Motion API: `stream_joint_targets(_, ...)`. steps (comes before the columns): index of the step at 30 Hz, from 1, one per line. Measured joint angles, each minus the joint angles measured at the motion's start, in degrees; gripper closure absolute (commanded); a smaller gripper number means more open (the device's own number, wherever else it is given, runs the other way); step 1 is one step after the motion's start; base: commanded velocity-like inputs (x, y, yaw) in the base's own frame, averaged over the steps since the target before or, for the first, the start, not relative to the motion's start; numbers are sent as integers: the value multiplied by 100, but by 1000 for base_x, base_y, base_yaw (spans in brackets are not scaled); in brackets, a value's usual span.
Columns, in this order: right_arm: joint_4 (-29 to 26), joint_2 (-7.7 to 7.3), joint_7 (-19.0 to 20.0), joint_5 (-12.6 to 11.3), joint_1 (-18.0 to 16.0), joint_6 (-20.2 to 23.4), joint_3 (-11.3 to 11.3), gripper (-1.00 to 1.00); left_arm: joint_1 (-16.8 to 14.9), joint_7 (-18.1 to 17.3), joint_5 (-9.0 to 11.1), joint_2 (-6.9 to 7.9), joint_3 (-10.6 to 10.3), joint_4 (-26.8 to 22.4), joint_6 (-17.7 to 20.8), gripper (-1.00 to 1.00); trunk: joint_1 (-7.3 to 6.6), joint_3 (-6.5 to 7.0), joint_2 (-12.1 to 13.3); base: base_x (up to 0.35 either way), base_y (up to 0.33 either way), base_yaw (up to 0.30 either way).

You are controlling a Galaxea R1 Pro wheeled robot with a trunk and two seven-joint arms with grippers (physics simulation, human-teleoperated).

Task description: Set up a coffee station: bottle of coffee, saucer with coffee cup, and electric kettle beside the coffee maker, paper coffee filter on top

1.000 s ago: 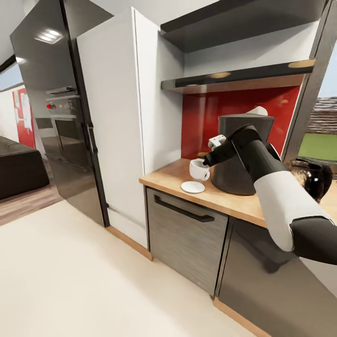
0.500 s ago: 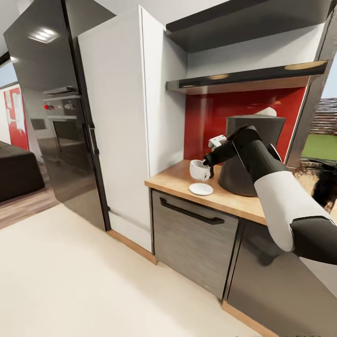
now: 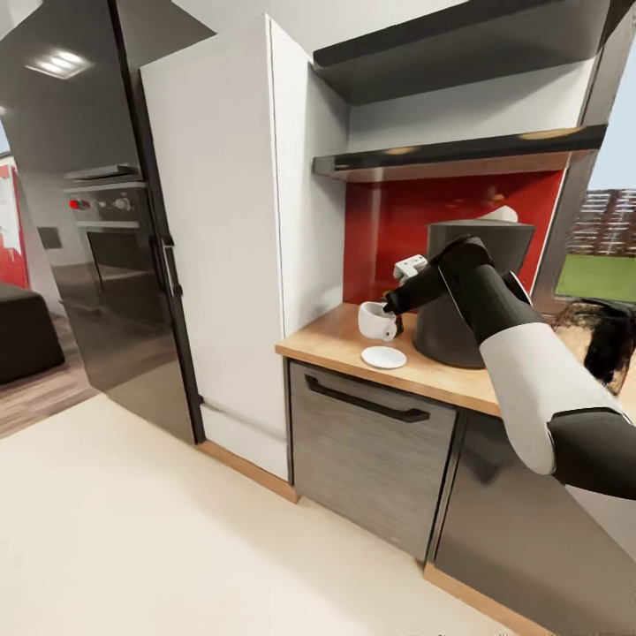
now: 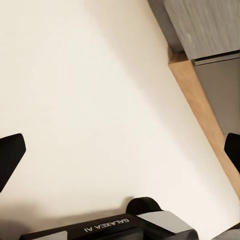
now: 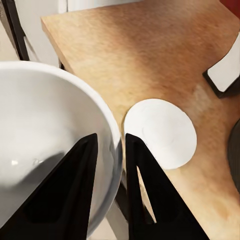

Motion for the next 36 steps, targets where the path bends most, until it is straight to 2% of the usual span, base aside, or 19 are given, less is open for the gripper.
stream_joint_targets(8, 11, 2, -4, -1, -2, 2, 0, 100, 1, 0, 0, 4, 1, -2, -2, -100, 0, 29, 0, 5, 59, -235)
stream_joint_targets(16, 5, 0, -4, -4, 0, 0, 0, 100, 0, 4, 0, 9, 0, 0, 0, -100, -3, 40, 0, 196, 200, -74)
stream_joint_targets(25, 7, 2, -1, -3, -1, 2, 0, 100, 1, 4, 0, 9, 0, -2, -1, -100, 0, 77, 0, 120, 150, -190)
stream_joint_targets(36, 10, 0, 0, -5, 0, 0, 0, 100, 0, 3, 0, 9, 0, 0, 0, -100, 0, 88, 0, 4, 270, -40)
